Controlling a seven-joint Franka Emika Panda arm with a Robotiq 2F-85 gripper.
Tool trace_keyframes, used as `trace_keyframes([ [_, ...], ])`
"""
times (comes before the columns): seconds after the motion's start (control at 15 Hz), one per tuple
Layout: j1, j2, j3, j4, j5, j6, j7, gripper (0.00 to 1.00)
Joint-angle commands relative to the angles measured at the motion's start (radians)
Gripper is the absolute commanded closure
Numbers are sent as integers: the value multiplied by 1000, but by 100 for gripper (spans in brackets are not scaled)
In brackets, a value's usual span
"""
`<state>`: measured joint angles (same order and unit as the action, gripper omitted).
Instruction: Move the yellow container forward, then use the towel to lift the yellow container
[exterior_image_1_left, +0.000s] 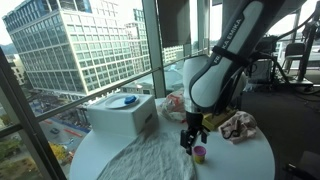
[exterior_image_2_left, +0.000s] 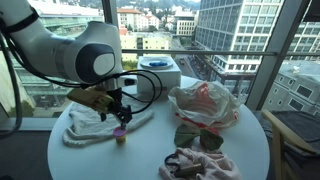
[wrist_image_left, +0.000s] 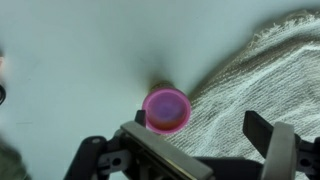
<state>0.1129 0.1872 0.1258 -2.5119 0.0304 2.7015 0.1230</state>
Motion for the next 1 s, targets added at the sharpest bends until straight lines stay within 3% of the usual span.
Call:
trace_keyframes([
  [0.0,15,65,-29,40,-46,53,15,0],
  [0.47,27,112,-116,45,-165,79,41,0],
  [0.8,32,135,-111,56,-153,78,34,0],
  [0.87,35,139,-112,58,-154,76,33,2],
  [0.93,38,143,-114,62,-156,74,33,26],
])
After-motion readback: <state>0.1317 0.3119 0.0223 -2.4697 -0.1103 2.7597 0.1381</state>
